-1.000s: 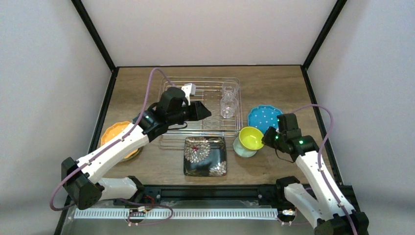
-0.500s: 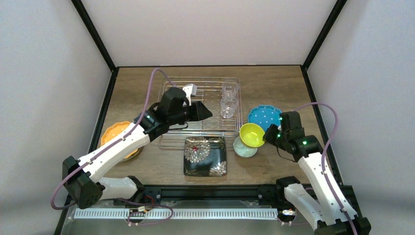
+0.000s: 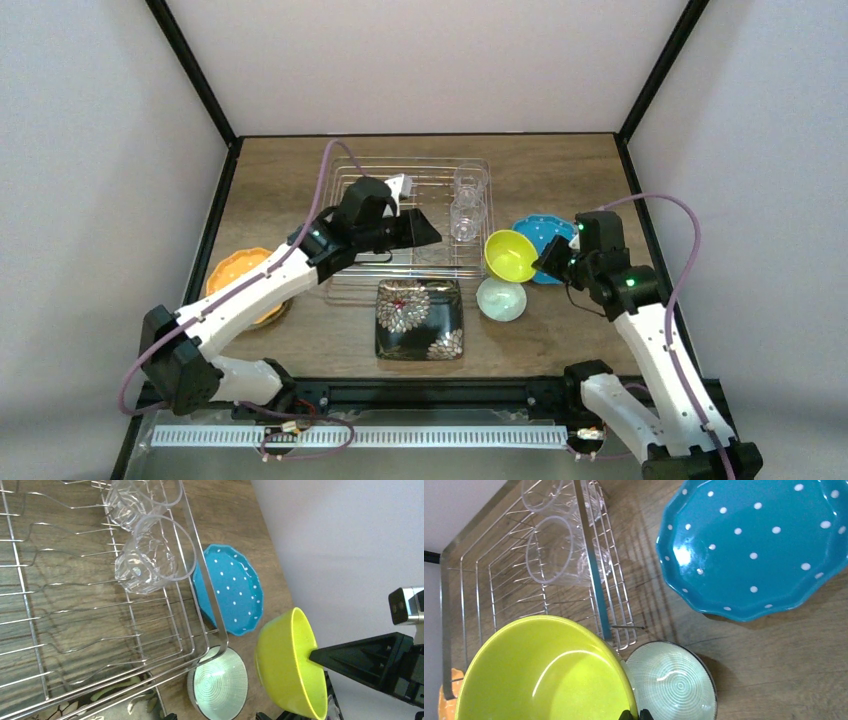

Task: Load the mixed dishes into the dish rack
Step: Grab the bowl from the bowl, then pass from the right arm to the left

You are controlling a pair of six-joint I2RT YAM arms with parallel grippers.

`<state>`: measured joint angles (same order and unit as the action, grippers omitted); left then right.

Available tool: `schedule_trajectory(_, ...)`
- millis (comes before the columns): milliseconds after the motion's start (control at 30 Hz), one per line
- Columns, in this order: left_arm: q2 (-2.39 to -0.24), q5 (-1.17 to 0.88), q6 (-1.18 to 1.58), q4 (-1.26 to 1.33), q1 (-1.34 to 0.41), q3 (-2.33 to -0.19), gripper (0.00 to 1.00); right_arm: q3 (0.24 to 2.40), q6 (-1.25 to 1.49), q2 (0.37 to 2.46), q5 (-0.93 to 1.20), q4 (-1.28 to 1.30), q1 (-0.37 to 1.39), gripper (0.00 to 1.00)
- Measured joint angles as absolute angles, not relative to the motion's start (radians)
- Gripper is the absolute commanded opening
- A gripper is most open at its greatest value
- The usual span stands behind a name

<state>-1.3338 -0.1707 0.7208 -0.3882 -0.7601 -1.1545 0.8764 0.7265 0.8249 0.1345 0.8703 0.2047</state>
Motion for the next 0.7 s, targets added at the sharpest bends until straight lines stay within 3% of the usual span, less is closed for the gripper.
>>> schedule_trajectory(533, -1.493, -0.23, 0.751, -0.402, -0.76, -1.428, 0.92, 1.047, 0.683, 1.068, 0.136, 0.751, 0.263, 0.01)
schedule_trajectory(600, -1.518, -0.226, 0.745, -0.421, -0.76, -1.467, 0.97, 1.068, 0.68, 1.1, 0.127, 0.737, 0.282, 0.01)
schedule_trajectory(700, -1.561, -0.207, 0.725, -0.461, -0.761, -1.522, 0.97, 1.102, 0.68, 1.147, 0.116, 0.718, 0.31, 0.01)
